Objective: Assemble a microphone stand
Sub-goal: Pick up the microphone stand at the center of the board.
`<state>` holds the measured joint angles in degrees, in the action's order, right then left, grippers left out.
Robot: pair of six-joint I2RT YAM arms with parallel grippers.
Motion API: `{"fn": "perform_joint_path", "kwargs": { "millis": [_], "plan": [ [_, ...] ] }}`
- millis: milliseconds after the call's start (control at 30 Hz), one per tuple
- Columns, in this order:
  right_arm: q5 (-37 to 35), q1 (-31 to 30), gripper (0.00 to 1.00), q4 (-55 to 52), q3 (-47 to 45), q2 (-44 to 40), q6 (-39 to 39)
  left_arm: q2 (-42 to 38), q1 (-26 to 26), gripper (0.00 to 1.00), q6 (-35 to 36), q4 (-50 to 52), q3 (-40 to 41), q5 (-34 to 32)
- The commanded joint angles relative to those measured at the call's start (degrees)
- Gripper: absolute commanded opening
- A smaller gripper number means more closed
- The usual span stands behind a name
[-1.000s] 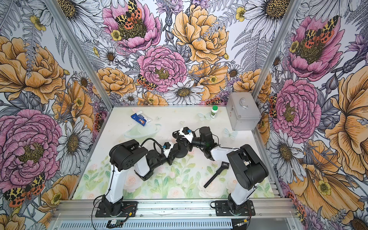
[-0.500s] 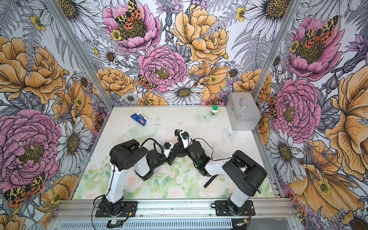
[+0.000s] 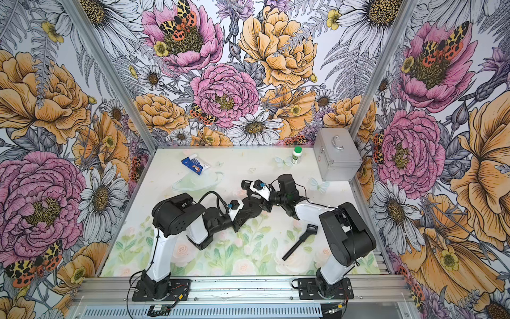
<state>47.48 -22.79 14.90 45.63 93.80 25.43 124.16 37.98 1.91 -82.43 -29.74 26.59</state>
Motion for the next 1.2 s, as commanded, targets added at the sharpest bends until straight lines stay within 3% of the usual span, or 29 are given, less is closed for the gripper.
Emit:
{"fn": "perform_joint_path", "kwargs": {
  "millis": [0, 267, 500, 667, 700, 767, 867, 967, 1067, 1167],
  "plan": [
    [10.67, 1.53, 0.47, -10.41, 4.15, 2.32, 7.08, 1.13, -0.85, 0.26, 0.1, 1.57, -1.67, 7.09],
    [11.37, 2.3, 0.46, -13.87, 12.74, 7.88, 7.85, 1.78, -0.89, 0.26, -0.23, 1.55, -2.54, 6.99],
    [14.85, 2.6, 0.44, -15.11, 16.02, 8.5, 8.22, 4.11, -0.98, 0.26, -1.78, 1.55, -4.1, 3.13],
    [16.29, 2.6, 0.3, -15.64, 16.35, 8.77, 8.1, 4.86, -0.98, 0.25, -1.88, 1.57, -3.84, 0.99],
    [15.74, 2.59, 0.21, -15.63, 16.25, 8.83, 8.01, 4.94, -0.98, 0.24, -1.86, 1.55, -3.75, 0.48],
    [13.25, 2.62, 0.12, -15.63, 15.95, 9.01, 7.3, 4.98, -0.92, 0.24, -1.83, 1.57, -3.5, -0.24],
    [6.61, 2.11, 0.01, -14.11, 14.25, 8.53, 5.12, 4.97, -0.93, 0.24, -1.87, 1.5, -3.39, -0.79],
    [-4.38, 0.94, 0.0, -0.64, 7.78, 6.73, -4.35, 5.09, -0.97, 0.24, -1.91, 1.57, -3.31, -1.29],
    [-26.6, -2.0, 0.0, 20.18, -3.03, 4.02, -18.38, 5.12, -0.89, 0.24, -1.94, 1.51, -3.15, -1.93],
    [-50.58, -7.13, 0.0, 30.92, -11.02, 1.75, -23.92, 5.07, -0.75, 0.24, -2.07, 1.56, -3.07, -2.54]
  ]
}}
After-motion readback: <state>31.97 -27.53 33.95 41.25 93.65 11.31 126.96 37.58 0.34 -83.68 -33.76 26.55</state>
